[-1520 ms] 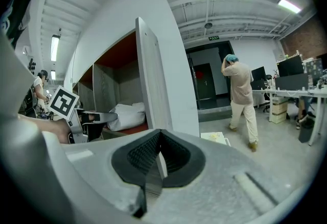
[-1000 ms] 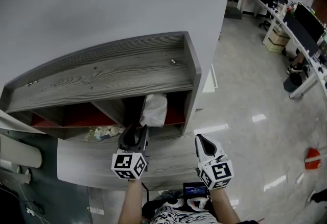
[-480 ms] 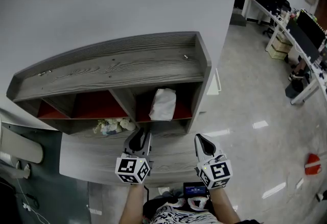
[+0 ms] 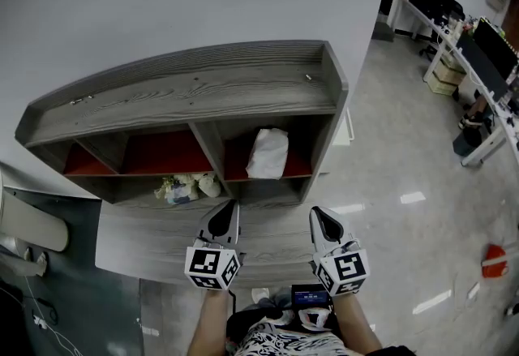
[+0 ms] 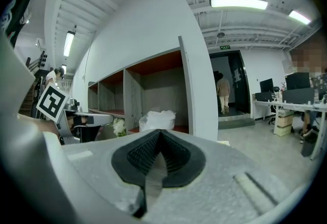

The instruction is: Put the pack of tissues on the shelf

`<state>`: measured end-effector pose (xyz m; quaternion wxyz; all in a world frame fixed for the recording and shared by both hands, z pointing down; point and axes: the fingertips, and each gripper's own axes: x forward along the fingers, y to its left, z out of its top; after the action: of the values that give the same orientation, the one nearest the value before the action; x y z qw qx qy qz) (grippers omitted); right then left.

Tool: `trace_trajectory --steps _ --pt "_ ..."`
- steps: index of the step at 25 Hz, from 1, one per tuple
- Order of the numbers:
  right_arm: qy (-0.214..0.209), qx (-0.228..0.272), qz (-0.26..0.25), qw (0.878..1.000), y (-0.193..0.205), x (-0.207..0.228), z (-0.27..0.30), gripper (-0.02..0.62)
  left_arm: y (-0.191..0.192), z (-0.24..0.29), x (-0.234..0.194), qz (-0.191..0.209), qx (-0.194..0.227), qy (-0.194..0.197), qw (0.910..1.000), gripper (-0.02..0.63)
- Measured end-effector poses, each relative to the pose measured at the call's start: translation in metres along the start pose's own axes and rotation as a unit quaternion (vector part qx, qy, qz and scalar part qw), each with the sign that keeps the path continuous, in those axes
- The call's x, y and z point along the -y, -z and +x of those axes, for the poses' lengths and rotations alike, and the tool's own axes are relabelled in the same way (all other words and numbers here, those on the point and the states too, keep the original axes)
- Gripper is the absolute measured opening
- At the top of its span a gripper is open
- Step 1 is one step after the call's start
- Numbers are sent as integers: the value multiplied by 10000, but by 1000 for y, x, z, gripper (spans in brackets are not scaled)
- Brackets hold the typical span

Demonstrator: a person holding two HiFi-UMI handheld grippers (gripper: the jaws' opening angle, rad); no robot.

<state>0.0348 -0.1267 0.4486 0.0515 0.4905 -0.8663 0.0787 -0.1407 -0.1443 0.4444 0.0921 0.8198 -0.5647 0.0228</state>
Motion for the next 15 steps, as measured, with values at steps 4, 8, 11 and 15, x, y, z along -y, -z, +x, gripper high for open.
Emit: trace_trajectory --steps 4,8,11,15 --pt "35 -10 -30 10000 0 -4 -5 5 -1 -4 5 -36 -2 145 9999 8" --pt "43 -25 -76 10000 2 -7 -8 3 -1 -6 6 -68 18 183 9998 8" --pt "59 -30 -97 9999 1 -8 -10 4 -2 -8 6 -79 26 205 9998 8" --pt "55 -13 -71 10000 2 -11 -13 5 -2 -11 6 -93 39 219 9997 8"
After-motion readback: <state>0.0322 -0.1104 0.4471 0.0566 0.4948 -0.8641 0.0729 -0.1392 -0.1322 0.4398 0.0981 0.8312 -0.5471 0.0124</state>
